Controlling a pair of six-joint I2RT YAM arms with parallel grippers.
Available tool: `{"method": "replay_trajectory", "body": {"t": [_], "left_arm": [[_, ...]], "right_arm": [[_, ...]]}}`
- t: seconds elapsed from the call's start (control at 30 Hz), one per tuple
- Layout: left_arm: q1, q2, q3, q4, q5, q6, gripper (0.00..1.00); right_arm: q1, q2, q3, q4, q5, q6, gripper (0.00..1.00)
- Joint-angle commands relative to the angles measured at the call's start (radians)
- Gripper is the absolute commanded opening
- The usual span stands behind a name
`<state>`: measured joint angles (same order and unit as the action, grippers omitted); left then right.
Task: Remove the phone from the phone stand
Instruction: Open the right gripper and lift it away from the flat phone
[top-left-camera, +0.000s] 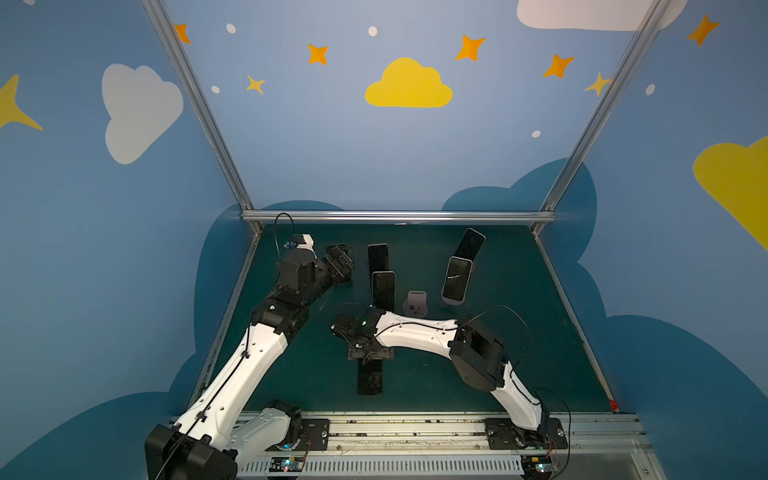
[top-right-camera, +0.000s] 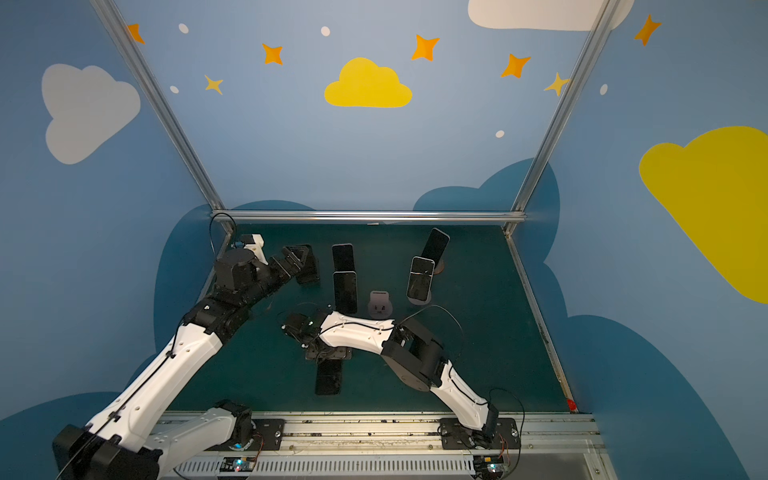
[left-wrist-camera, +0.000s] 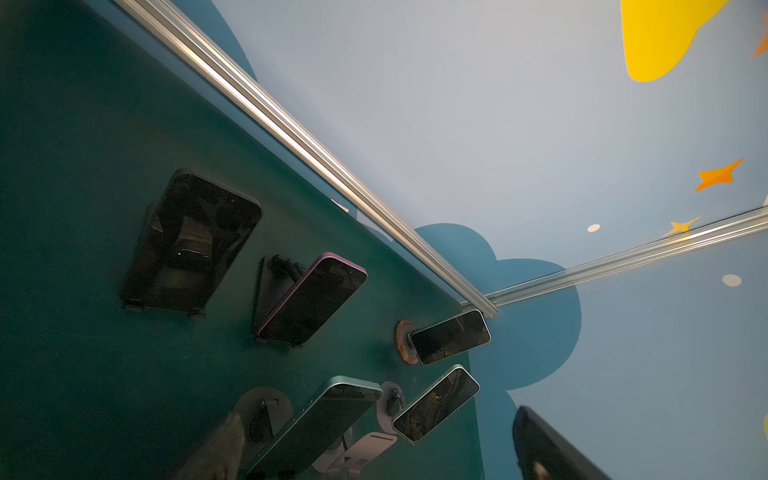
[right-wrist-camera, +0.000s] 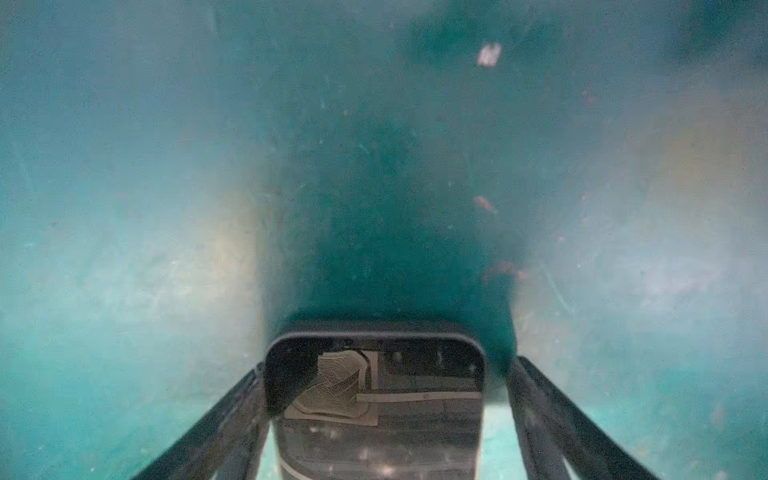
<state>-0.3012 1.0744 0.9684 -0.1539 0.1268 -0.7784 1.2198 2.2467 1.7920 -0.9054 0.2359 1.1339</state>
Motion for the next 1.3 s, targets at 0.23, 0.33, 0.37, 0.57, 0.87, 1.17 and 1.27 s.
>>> {"method": "replay_trajectory", "body": {"t": [0.23,0.33,0.37,0.57,0.87,1.17,1.27], "left_arm": [[0.005,0.004,-0.001,0.023,0.013,0.008,1.00],[0.005,0.004,0.000,0.022,0.013,0.009,1.00],[0.005,0.004,-0.001,0.022,0.011,0.010,1.00],[0.001,0.001,-0.003,0.024,0.006,0.011,1.00],[-0.019,-0.024,-0.005,0.033,0.006,0.018,1.00],[-0.085,-0.015,-0.002,0.055,0.063,0.019,1.00],[-0.117,-0.013,-0.005,0.066,0.062,0.042,1.00]], "right_arm": [[0.013,-0.106,0.006,-0.046,0.041,-0.057,0.89],[0.034,-0.147,-0.028,-0.070,0.058,-0.054,0.89],[0.042,-0.167,-0.048,-0.070,0.063,-0.055,0.89],[0.108,-0.335,-0.186,-0.150,0.158,-0.045,0.88],[0.140,-0.697,-0.458,-0.278,0.272,0.005,0.85],[0.016,-1.000,-0.654,0.030,0.468,-0.272,0.85],[-0.077,-1.016,-0.669,0.123,0.424,-0.342,0.85]]}}
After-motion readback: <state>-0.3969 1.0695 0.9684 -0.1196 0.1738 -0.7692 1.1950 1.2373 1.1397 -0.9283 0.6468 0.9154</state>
